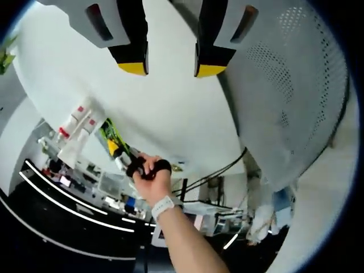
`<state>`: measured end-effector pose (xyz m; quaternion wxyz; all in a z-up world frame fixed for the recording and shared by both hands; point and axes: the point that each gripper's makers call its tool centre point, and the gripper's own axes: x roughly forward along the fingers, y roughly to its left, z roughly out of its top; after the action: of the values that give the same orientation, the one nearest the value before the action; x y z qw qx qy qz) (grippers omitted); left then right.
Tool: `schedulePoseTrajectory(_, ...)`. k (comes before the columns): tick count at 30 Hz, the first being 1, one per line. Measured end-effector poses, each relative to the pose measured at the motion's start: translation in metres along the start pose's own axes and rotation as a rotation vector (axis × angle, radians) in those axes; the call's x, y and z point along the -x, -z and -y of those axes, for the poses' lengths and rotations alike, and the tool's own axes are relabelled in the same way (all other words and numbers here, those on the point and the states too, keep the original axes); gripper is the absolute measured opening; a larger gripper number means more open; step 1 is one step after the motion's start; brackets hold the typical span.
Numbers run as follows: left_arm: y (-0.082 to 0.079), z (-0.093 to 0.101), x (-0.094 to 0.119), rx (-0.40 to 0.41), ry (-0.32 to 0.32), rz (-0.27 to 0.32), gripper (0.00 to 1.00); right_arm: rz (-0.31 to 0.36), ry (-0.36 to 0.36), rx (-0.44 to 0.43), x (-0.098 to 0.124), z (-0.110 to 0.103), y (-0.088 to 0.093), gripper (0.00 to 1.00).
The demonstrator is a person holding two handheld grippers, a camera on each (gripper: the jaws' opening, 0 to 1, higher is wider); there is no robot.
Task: Arrange the skincare products in the storage area until every visible bottle or jar stands upright without overlapping.
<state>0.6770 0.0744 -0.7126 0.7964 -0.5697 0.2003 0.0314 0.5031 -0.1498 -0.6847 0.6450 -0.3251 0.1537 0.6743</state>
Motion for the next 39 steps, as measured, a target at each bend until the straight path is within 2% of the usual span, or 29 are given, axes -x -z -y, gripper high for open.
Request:
schedulePoseTrajectory(7,0.004,-0.013,-0.010,0.012,-0.024,-0.020,0.00,0.002,-0.004,0.014,0.000,-0.001,0.000,0.32)
schedulePoseTrajectory(8,0.004,-0.013,-0.011,0.013,-0.023,-0.023,0.00,-0.004,-0.010,0.031,0.000,-0.001,0.003,0.32)
schedulePoseTrajectory(9,0.004,-0.014,-0.013,0.012,-0.026,-0.026,0.00,-0.043,-0.002,0.063,0.000,0.003,0.008,0.31)
schedulePoseTrajectory(10,0.004,-0.016,-0.013,0.011,-0.030,-0.027,0.00,-0.019,0.008,0.016,-0.001,0.006,0.006,0.31)
schedulePoseTrajectory(11,0.005,-0.018,-0.015,0.011,-0.039,-0.033,0.00,-0.031,-0.001,-0.035,0.000,0.004,0.008,0.32)
schedulePoseTrajectory(13,0.006,-0.022,-0.016,0.012,-0.054,-0.047,0.00,-0.015,0.003,-0.010,-0.001,0.006,0.005,0.33)
schedulePoseTrajectory(16,0.004,-0.026,-0.018,0.004,-0.065,-0.053,0.00,-0.029,-0.013,0.018,-0.001,0.000,0.007,0.33)
schedulePoseTrajectory(20,0.002,-0.027,-0.021,-0.012,-0.073,-0.057,0.00,-0.024,-0.011,0.015,-0.001,0.001,0.005,0.32)
schedulePoseTrajectory(22,0.003,-0.030,-0.022,-0.009,-0.102,-0.073,0.00,-0.023,-0.011,0.018,-0.002,0.000,0.005,0.32)
schedulePoseTrajectory(24,0.005,-0.032,-0.022,-0.068,-0.129,-0.102,0.03,-0.026,-0.014,0.023,-0.002,0.000,0.005,0.32)
schedulePoseTrajectory(27,0.004,-0.028,-0.021,-0.108,-0.152,-0.119,0.07,-0.029,-0.014,0.023,-0.002,0.000,0.005,0.32)
schedulePoseTrajectory(30,-0.005,-0.026,-0.018,-0.193,-0.177,-0.106,0.14,-0.032,-0.010,0.023,-0.003,0.000,0.006,0.32)
schedulePoseTrajectory(33,-0.010,-0.022,-0.013,-0.231,-0.197,-0.094,0.21,-0.035,-0.008,0.024,-0.003,0.001,0.006,0.32)
schedulePoseTrajectory(35,-0.013,-0.020,-0.011,-0.286,-0.210,-0.087,0.28,-0.036,-0.005,0.023,-0.003,0.001,0.006,0.32)
schedulePoseTrajectory(39,-0.013,-0.018,-0.004,-0.353,-0.245,-0.083,0.36,-0.037,0.000,0.027,-0.003,0.002,0.006,0.31)
